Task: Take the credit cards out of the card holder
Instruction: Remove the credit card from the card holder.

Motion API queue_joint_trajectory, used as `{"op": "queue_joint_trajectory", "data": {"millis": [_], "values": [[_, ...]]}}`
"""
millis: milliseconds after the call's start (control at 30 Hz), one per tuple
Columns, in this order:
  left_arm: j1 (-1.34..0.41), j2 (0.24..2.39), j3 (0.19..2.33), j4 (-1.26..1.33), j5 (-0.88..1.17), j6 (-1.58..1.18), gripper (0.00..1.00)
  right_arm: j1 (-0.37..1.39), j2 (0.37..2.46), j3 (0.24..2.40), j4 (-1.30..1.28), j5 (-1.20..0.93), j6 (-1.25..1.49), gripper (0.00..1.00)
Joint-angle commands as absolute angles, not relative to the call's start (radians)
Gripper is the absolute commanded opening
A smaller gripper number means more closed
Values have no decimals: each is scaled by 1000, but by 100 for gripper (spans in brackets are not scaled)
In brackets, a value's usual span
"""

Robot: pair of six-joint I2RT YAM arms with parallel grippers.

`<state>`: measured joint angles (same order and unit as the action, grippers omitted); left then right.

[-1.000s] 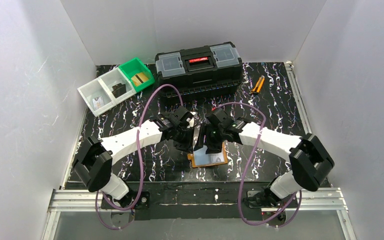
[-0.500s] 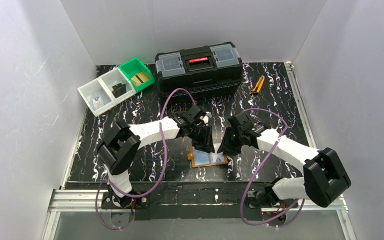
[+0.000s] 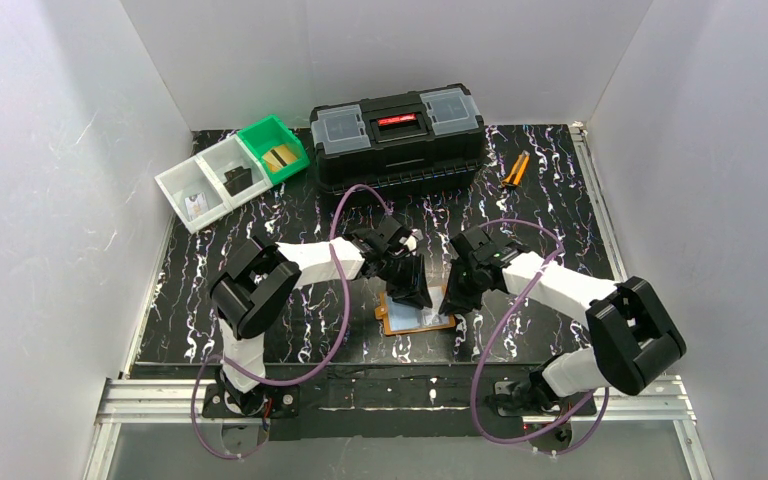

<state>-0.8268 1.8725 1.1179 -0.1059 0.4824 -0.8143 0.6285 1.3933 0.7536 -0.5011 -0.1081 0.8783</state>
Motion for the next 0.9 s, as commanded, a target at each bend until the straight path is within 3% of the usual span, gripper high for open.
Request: {"op": "queue_joint_trajectory", "data": {"millis": [0,300,867], "values": [[-814,1855,1090,-117,490,-795,28,626,1409,761,-490,-103,855,23],[-810,1874,1061,-96,505,-792,29,627,1432,745,-476,-104,859,29],[-807,1886,1021,-28,516,-823,21,678,1492,729,-412,-127,899,29]]}}
